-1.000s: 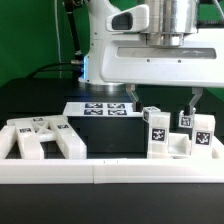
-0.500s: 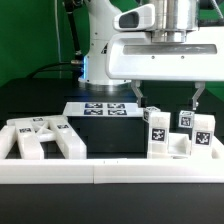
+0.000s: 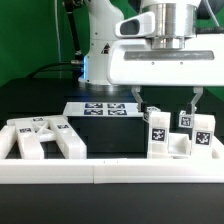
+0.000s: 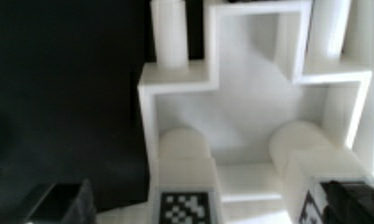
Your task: Assemble chair
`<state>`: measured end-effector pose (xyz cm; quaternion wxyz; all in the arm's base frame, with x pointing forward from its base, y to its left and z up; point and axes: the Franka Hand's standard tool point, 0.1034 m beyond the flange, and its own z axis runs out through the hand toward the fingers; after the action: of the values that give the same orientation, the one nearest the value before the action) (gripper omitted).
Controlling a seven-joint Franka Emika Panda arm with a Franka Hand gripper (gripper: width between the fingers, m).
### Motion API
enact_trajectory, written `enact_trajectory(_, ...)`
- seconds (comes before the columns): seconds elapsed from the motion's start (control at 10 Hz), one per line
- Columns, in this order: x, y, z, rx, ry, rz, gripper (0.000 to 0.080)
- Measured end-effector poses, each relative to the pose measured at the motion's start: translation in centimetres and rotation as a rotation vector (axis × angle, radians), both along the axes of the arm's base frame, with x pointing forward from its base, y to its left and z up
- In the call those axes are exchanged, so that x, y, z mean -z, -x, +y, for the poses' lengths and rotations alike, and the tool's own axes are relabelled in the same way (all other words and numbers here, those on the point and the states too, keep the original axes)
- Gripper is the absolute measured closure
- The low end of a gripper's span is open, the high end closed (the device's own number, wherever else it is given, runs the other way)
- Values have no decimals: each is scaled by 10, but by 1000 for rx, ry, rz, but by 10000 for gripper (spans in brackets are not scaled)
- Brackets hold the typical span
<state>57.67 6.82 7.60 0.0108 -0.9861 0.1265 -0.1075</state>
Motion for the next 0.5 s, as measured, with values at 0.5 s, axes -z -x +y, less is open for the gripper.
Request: enact_trajectory(0.5,35,8,-3,-13,23,-9,150)
